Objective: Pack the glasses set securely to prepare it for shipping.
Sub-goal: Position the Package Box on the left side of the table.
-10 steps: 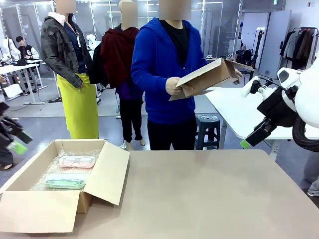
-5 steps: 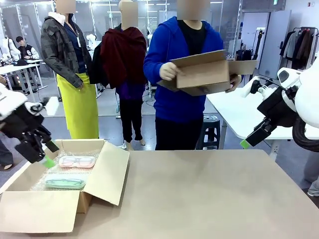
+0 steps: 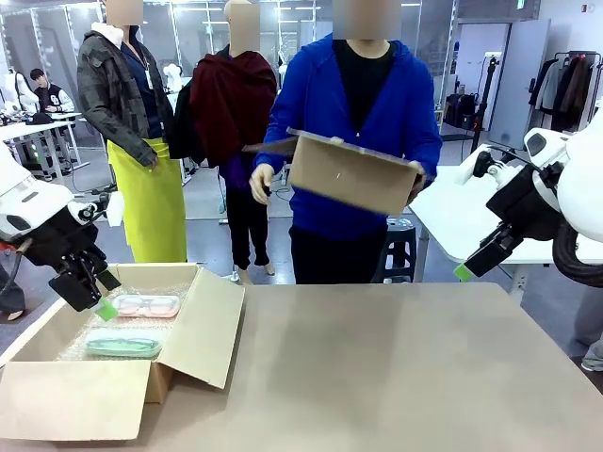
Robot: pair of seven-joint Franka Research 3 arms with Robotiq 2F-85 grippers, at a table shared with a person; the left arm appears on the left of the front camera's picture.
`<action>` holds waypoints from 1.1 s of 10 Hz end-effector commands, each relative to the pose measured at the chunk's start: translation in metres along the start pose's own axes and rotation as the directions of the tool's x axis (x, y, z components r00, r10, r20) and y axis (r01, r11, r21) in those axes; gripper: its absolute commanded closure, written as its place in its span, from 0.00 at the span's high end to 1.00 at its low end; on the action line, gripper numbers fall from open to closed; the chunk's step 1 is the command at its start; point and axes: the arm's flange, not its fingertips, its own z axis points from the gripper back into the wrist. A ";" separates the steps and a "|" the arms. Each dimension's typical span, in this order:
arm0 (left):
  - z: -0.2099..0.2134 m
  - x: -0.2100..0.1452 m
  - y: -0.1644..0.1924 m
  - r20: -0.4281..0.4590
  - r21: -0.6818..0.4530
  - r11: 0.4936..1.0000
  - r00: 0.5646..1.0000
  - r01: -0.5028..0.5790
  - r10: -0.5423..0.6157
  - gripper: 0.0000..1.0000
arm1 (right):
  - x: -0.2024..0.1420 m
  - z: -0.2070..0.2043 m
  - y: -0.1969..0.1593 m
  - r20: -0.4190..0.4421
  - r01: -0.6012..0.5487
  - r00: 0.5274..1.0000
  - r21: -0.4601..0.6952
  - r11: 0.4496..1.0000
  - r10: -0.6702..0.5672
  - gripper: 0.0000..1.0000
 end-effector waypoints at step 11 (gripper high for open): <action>0.003 0.004 -0.005 -0.014 0.005 1.000 1.000 0.005 -0.005 0.96 | 0.001 0.000 0.004 0.000 0.007 1.000 -0.010 1.000 -0.007 1.00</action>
